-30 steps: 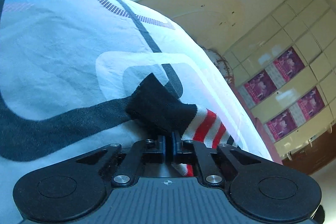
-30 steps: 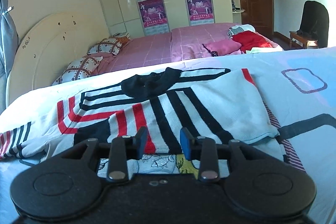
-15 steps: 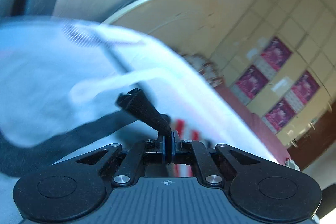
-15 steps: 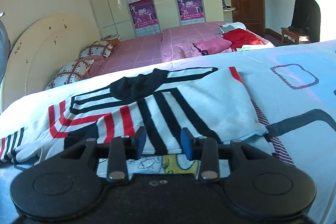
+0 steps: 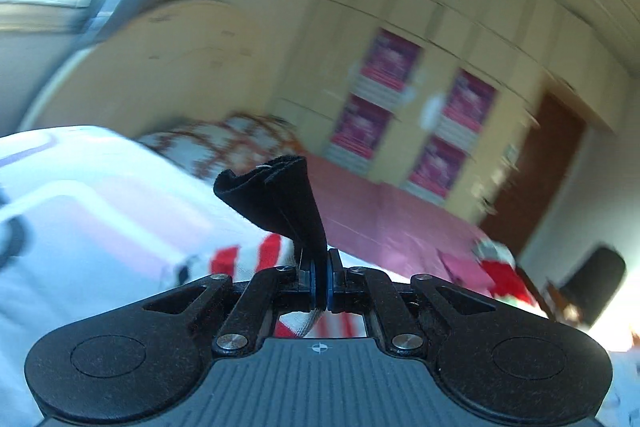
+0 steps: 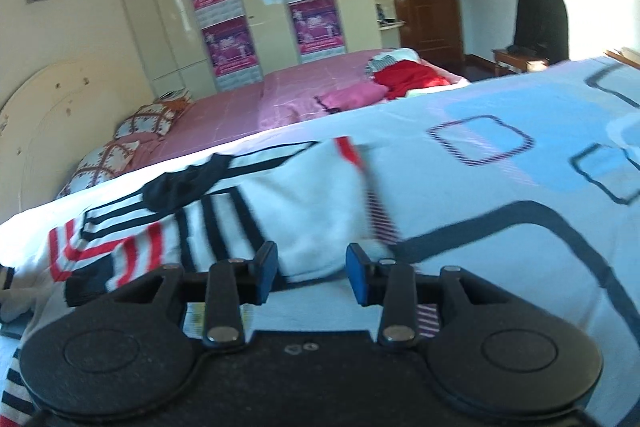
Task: Fold small clothes
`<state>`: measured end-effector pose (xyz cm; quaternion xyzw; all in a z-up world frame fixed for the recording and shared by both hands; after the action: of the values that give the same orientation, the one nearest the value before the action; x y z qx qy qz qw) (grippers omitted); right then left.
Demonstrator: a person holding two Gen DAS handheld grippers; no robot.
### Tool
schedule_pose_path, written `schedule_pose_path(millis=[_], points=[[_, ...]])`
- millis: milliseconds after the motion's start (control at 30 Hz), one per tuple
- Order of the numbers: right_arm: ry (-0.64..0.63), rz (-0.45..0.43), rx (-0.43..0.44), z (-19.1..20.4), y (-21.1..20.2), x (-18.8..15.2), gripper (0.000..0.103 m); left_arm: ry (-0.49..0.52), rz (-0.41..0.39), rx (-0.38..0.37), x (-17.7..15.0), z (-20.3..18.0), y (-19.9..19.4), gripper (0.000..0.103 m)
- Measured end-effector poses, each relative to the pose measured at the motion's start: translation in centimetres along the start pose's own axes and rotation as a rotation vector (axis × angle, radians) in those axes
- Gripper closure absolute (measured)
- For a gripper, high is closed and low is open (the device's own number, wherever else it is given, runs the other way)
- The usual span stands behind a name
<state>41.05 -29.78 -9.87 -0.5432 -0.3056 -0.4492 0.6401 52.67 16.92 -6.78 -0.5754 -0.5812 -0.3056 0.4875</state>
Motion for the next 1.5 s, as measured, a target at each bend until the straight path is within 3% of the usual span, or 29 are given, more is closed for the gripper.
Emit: schedule_pose_path(millis=[167,333,500,567,600,633,700,800,933,1067,1167,1233,1300,1400,1433,1467,1500], points=[[0.030,0.002,-0.036,-3.5,-0.4,-0.1,0.065,0.141,0.098,-0.143,-5.1,-10.3,2.5,0.099],[0.039,0.004,-0.066,-6.3,-1.2,-0.1,0.065,0.261,0.207,-0.263,-11.4,-20.0,2.3,0.099],[0.059,0.021,-0.090,-8.6,-2.0,-0.5,0.061,0.361,0.366,-0.306,-17.6,-24.6,2.3,0.098],[0.074,0.024,-0.082,-8.9,-2.2,-0.5,0.055,0.419,0.323,-0.299,-18.0,-25.2,1.4,0.095],[0.077,0.022,-0.074,-8.9,-2.2,-0.4,0.054,0.418,0.323,-0.312,-17.7,-25.4,0.6,0.084],[0.079,0.019,-0.065,-8.9,-2.3,-0.3,0.052,0.390,0.321,-0.330,-17.1,-25.4,-0.3,0.073],[0.079,0.011,-0.037,-8.3,-2.3,-0.1,0.052,0.352,0.290,-0.332,-15.3,-24.1,-2.6,0.072],[0.117,0.020,0.040,-6.4,-1.1,0.2,0.052,0.302,0.238,-0.267,-12.5,-19.0,-6.2,0.072],[0.235,0.059,0.183,-1.9,2.6,0.6,0.052,0.312,0.165,-0.067,-9.9,-9.7,-11.0,0.072],[0.290,0.133,0.285,3.2,7.4,0.0,0.051,0.238,0.173,0.066,-8.7,-2.6,-12.7,0.072],[0.336,0.184,0.304,5.3,10.3,-0.4,0.039,0.244,0.206,0.052,-8.7,-1.0,-11.8,0.072],[0.366,0.205,0.299,6.0,11.6,-0.6,0.039,0.253,0.218,0.015,-8.8,-1.1,-11.1,0.072],[0.378,0.224,0.288,6.5,12.5,-1.0,0.046,0.300,0.254,0.013,-9.4,-1.0,-9.6,0.072],[0.334,0.256,0.262,7.4,13.0,-1.6,0.064,0.372,0.273,0.007,-9.8,-1.6,-8.2,0.072],[0.311,0.257,0.262,7.7,13.1,-1.6,0.084,0.388,0.271,0.004,-9.7,-1.7,-8.0,0.071],[0.277,0.262,0.246,7.9,13.2,-1.8,0.096,0.381,0.279,0.002,-9.7,-1.7,-7.3,0.071],[0.247,0.258,0.228,8.0,13.1,-1.7,0.096,0.372,0.280,0.004,-9.5,-1.6,-6.9,0.071]])
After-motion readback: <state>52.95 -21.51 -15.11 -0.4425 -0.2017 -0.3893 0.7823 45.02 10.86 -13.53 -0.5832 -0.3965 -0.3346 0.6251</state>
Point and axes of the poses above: each gripper's, at about its wrist camera, not at the fingertips, and y roughly the way its jaws point, z to its left, x to its top, the point moved 7 cm from there along y, roughly the way its jaws point, and after that the axes turned 9 degrees about -z, right-handed, at the moved point
